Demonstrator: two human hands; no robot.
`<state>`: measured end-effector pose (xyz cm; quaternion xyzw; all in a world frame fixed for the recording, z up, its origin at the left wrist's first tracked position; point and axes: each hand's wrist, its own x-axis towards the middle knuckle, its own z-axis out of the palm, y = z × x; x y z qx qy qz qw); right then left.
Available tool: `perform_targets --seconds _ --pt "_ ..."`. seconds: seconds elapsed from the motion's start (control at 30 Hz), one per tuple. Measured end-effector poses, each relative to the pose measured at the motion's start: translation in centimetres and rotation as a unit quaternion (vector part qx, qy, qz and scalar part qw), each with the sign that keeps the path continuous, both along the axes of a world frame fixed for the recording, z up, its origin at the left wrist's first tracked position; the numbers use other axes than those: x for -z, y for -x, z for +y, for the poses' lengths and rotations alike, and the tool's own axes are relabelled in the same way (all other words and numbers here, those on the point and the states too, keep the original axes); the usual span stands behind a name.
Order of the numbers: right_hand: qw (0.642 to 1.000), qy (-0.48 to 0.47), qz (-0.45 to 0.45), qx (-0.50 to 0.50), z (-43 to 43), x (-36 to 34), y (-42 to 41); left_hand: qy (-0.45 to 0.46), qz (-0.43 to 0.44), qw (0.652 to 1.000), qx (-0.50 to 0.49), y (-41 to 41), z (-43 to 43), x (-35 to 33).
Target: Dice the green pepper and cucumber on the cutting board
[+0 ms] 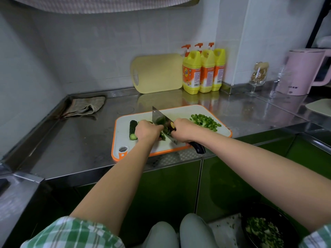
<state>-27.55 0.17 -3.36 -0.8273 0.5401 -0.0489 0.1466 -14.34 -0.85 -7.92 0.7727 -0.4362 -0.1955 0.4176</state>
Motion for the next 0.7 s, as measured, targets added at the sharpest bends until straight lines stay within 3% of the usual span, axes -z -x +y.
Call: perform_targets --seconds 0.17,0.27,0.4,0.53,0.7 --pt "0.989 -0.001 -0.143 0.037 -1.3 0.3 0.8 0.007 -0.177 0.984 0.019 -1.9 1.0 0.3" --pt "0.974 -0.007 -0.222 0.052 -1.8 -0.5 2.1 0.008 -0.239 0.971 0.019 -2.5 1.2 0.4" --pt "0.97 -0.05 -0.229 0.067 -1.7 -0.4 3.6 0.056 -0.296 0.951 0.065 -1.8 0.9 0.5" --pt "0.974 -0.059 -0.209 0.072 -1.3 0.4 4.3 0.003 -0.385 0.916 0.117 -0.8 0.0 0.6" --pt "0.969 -0.063 -0.227 0.079 -1.8 0.9 5.1 -0.037 -0.416 0.892 0.172 0.1 -0.9 0.2"
